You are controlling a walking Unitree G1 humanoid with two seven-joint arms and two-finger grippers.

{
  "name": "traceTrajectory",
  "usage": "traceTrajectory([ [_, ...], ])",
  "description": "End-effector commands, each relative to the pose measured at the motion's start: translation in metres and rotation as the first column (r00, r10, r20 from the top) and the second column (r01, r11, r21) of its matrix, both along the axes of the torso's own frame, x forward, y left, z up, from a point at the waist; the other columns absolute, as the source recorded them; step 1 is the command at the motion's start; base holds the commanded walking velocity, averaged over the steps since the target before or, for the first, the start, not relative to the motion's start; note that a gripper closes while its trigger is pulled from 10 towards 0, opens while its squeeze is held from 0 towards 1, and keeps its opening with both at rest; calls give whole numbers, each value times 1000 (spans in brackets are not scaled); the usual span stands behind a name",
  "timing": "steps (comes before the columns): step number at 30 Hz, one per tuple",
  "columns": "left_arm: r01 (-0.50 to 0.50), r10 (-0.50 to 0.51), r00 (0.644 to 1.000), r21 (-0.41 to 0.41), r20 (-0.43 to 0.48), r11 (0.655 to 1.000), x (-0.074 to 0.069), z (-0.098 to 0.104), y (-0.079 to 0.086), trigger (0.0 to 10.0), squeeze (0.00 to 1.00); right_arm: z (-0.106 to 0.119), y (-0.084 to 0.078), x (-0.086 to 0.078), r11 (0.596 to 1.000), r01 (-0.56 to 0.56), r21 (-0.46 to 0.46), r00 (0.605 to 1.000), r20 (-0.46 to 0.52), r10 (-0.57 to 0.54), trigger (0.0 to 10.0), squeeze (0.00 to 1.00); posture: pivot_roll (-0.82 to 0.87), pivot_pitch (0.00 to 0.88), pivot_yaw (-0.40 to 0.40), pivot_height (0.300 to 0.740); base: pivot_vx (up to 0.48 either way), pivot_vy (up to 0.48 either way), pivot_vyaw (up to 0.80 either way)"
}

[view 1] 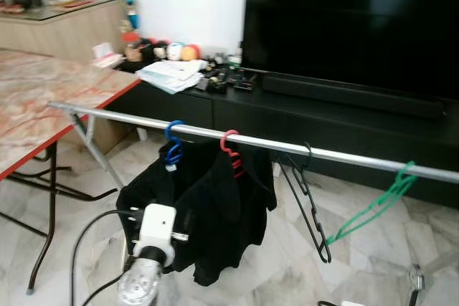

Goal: Hang hanger

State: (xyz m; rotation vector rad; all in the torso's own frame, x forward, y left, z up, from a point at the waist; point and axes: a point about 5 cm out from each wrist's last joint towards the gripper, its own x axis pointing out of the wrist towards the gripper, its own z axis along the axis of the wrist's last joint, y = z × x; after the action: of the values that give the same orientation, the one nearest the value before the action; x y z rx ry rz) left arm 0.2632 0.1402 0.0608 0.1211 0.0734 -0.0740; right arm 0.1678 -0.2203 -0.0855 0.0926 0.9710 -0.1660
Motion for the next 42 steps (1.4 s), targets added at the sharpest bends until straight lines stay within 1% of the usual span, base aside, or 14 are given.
traceTrajectory([
  [1, -12, 12, 1000, 6, 8, 1000, 3, 3, 7, 10000, 0, 0, 6, 4, 1000, 3, 21, 1000, 12, -3, 10000, 0, -32, 0, 39, 740, 0, 337, -800],
  [19, -15, 15, 1000, 3, 8, 1000, 3, 3, 8, 10000, 0, 0, 7, 4, 1000, 0, 21, 1000, 12, 0, 10000, 0, -31, 0, 40, 740, 0, 363, -797],
  [24, -14, 14, 1000, 3, 8, 1000, 2, 3, 8, 10000, 0, 1, 7, 4, 1000, 2, 23, 1000, 27, -3, 10000, 0, -28, 0, 41, 740, 0, 436, 0],
  [32, -13, 13, 1000, 2, 6, 1000, 1, 3, 8, 10000, 0, 1, 7, 4, 1000, 3, 23, 1000, 24, -3, 10000, 0, -27, 0, 42, 740, 0, 436, 0],
  [35, 11, -11, 1000, -1, 1, 1000, 1, 3, 7, 10000, 0, 1, 7, 4, 1000, 2, 22, 1000, 23, -3, 10000, 0, -27, 0, 44, 740, 0, 315, 0],
  [36, 49, -49, 999, -9, -9, 999, 0, 2, 5, 10000, 0, 0, 7, 4, 1000, 3, 23, 1000, 23, -4, 10000, 0, -27, 0, 44, 740, 0, 0, 0],
  [37, 94, -94, 995, -14, -39, 995, -1, -1, 2, 10000, 0, 0, 7, 4, 1000, 3, 23, 1000, 24, -4, 10000, 0, -24, 0, 43, 740, 0, 0, 0],
  [38, 94, -94, 995, -14, -39, 995, -1, -1, 2, 10000, 0, 0, 7, 4, 1000, 3, 23, 1000, 24, -4, 10000, 0, -24, 0, 43, 740, 0, 0, 0],
  [39, 135, -136, 988, -23, -75, 991, -3, -6, 0, 10000, 0, 0, 7, 4, 1000, 3, 23, 1000, 24, -4, 10000, 0, -24, 0, 43, 740, 0, 0, 0],
  [40, 152, -155, 984, -36, -84, 988, -3, -7, 0, 10000, 0, 1, 7, 4, 1000, 2, 23, 1000, 24, -3, 10000, 0, -22, 0, 42, 740, 0, 0, 0],
  [41, 177, -186, 975, -83, -122, 981, -4, -10, -1, 10000, 0, 1, 7, 4, 1000, 2, 24, 1000, 24, -2, 10000, 0, -22, 0, 43, 740, 0, 0, 0],
  [42, 187, -199, 970, -95, -136, 978, -4, -11, -1, 10000, 0, 1, 7, 4, 1000, 2, 24, 1000, 24, -2, 10000, 0, -21, 0, 43, 740, 0, 0, 0],
])
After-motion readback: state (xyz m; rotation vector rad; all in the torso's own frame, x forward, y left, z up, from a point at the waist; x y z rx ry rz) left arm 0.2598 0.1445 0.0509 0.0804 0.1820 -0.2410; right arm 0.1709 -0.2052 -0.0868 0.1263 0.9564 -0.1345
